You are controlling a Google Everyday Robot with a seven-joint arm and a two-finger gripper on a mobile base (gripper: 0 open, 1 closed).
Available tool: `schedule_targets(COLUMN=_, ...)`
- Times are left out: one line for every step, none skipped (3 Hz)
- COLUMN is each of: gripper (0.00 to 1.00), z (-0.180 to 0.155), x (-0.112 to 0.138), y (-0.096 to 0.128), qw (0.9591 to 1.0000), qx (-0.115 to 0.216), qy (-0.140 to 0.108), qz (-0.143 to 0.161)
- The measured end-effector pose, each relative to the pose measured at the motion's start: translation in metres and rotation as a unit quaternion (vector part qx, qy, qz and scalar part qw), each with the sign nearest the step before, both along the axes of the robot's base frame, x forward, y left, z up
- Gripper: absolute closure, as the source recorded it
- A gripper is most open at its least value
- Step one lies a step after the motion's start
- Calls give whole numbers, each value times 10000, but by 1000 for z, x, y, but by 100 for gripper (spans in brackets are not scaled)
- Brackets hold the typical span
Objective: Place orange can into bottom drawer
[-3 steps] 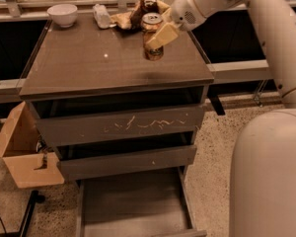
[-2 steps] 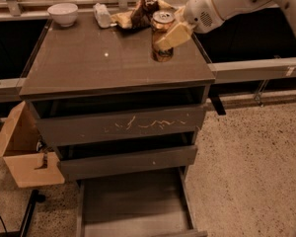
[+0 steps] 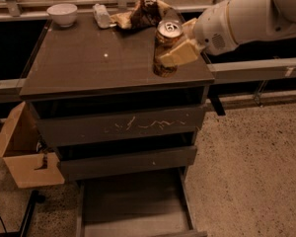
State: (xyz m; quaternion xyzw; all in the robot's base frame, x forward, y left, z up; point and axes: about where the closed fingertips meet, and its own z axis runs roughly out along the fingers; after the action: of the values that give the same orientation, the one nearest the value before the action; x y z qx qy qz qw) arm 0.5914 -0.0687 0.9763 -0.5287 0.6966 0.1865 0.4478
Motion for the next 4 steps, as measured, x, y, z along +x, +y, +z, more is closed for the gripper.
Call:
schedule_targets(gripper=100, z=-23, x=-10, y=6, qw=9998, qx=-55, qy=196, qz=62)
schedule_targets(gripper=100, z=-25, x=-12, y=7, qw=9997, qx=-44, qy=223, qz=79)
schedule_targets(gripper=100, z=-50, x=-29, y=14, qw=9986, qx=29, qy=497, qz=152)
schedule_targets(gripper=100, z=-87, x=-49, y=17, qw=9973, qx=194, qy=670, qz=241)
